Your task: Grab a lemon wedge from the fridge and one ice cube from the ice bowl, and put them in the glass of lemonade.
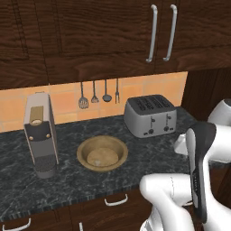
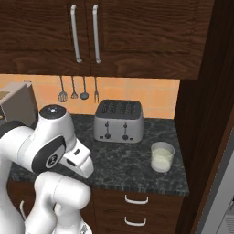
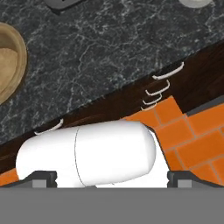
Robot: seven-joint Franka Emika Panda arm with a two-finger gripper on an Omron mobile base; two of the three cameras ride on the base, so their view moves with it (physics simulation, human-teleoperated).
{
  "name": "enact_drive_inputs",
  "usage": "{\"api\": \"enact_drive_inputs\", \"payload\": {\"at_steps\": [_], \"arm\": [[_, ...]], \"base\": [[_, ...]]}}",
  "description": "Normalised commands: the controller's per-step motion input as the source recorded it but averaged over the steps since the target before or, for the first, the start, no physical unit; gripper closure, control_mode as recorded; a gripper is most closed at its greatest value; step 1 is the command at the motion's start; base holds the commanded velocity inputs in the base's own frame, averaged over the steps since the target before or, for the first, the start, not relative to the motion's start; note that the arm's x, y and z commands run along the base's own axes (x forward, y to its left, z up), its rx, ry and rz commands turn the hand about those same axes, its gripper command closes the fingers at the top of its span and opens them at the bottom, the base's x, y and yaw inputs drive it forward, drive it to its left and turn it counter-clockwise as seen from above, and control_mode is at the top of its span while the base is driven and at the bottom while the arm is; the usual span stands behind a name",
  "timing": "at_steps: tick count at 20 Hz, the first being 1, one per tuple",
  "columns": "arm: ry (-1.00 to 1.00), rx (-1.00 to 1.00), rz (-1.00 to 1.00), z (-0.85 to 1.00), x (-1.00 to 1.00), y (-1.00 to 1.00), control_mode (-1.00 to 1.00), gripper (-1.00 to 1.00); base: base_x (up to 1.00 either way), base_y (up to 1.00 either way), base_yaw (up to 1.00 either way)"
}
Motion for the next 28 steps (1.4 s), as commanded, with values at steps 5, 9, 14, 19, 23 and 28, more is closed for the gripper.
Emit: {"api": "enact_drive_inputs", "payload": {"at_steps": [5, 9, 14, 19, 23, 28], "arm": [[0.0, -0.01, 0.0, -0.03, -0.13, 0.05, 1.0, -1.0], [0.0, 0.0, 0.0, 0.0, 0.0, 0.0, 1.0, -1.0], [0.0, 0.0, 0.0, 0.0, 0.0, 0.0, 1.0, -1.0], [0.0, 0.0, 0.0, 0.0, 0.0, 0.0, 1.0, -1.0], [0.0, 0.0, 0.0, 0.0, 0.0, 0.0, 1.0, -1.0], [0.0, 0.0, 0.0, 0.0, 0.0, 0.0, 1.0, -1.0]], "base": [[-0.75, 0.2, 0.07], [-1.0, 0.06, 0.11], [-0.98, -0.22, 0.12], [-0.59, -0.85, 0.18], [-0.36, -1.0, 0.23], [-0.13, -1.0, 0.25]]}}
